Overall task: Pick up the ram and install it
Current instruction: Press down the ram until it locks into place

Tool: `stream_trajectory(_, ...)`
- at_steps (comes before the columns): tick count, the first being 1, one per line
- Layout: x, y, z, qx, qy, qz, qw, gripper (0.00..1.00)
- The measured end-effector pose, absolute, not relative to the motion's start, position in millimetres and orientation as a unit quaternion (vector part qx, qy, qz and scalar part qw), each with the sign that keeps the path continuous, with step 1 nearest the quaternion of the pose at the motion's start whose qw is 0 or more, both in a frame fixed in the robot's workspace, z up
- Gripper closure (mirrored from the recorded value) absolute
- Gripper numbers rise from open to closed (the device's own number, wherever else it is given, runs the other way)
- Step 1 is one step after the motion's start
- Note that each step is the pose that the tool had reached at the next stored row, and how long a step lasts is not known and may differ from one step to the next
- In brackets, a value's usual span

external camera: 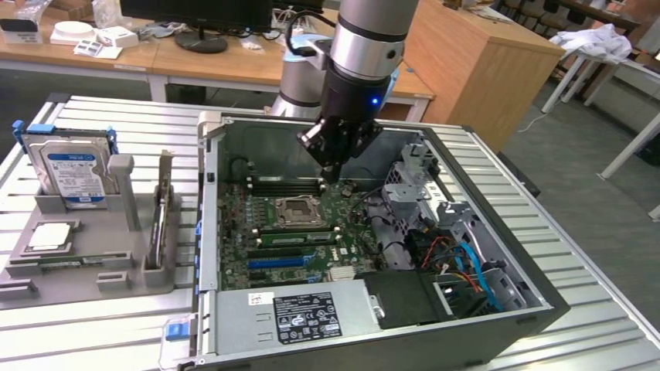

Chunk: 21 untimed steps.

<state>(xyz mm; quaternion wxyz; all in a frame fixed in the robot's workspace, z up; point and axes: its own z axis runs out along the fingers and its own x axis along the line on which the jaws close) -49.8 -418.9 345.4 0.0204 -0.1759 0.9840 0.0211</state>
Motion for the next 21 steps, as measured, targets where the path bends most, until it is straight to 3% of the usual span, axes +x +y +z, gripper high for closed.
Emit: stream_trajectory(21, -49.9, -418.9, 345.4, -0.093, 0.995, 0.020, 0.017, 0.89)
